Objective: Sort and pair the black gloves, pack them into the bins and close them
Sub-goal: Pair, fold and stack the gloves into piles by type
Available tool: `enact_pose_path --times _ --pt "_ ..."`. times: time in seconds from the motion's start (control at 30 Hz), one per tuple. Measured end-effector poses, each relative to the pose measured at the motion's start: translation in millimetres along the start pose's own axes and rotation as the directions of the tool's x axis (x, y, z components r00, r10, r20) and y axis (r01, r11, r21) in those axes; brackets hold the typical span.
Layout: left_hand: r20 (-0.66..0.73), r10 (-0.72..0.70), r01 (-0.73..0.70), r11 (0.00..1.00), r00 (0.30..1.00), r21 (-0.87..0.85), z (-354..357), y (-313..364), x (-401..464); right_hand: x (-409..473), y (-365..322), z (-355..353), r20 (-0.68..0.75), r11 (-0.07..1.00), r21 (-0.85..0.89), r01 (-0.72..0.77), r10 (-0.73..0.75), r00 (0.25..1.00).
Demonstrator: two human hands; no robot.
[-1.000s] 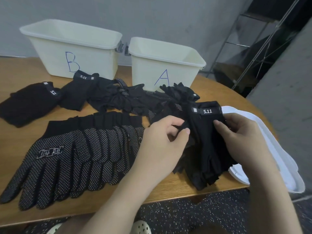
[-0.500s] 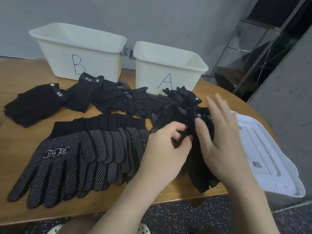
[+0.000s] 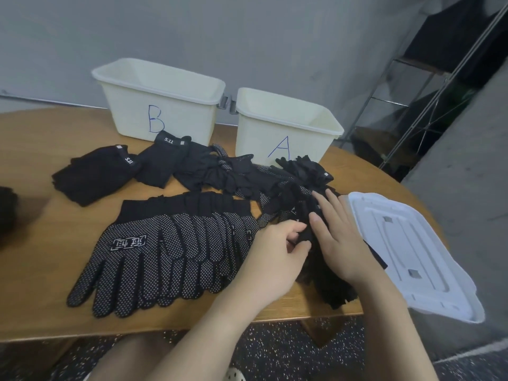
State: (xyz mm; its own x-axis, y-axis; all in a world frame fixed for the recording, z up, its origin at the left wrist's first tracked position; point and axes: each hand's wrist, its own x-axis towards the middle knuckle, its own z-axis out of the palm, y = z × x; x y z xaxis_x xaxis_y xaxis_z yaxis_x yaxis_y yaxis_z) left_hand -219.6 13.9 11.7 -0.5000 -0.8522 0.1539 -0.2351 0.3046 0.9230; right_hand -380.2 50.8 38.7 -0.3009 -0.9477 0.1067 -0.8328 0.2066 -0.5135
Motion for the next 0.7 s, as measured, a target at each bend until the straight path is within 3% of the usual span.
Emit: enact_pose_path --times 0.13,0.27,0.37,0.47,0.6,0.7 --pt "-0.005 0.011 -0.011 1.000 1.000 0.025 -24.4 -4.7 -19.4 -1.4 -10.3 -8.4 -0.014 1.000 -0.003 -0.029 0.029 0.999" --pt "-0.037 0.002 0.001 0.997 0.999 0.077 -66.2 -12.7 -43.1 -8.6 -32.9 -19.4 -0.139 0.999 -0.052 -0.001 -0.007 0.990" --pt "-0.125 0.017 0.002 0.989 0.992 0.150 -103.3 -21.7 -61.3 -10.5 -61.8 -28.3 -0.216 0.993 -0.094 0.072 -0.091 0.972" --pt "-0.247 0.068 0.005 0.959 0.967 0.283 -142.9 -38.5 -84.4 -9.5 -95.0 -30.3 -0.237 0.986 -0.016 0.163 -0.162 0.958" --pt "-0.332 0.044 0.097 0.913 0.942 0.396 -190.6 -61.9 -106.5 2.9 -135.9 -8.2 -0.150 0.953 0.118 0.280 -0.262 0.953" --pt "-0.237 0.007 0.123 0.838 0.972 0.532 -200.0 -72.7 -113.0 22.6 -171.7 33.6 -0.004 0.917 0.240 0.319 -0.328 0.945"
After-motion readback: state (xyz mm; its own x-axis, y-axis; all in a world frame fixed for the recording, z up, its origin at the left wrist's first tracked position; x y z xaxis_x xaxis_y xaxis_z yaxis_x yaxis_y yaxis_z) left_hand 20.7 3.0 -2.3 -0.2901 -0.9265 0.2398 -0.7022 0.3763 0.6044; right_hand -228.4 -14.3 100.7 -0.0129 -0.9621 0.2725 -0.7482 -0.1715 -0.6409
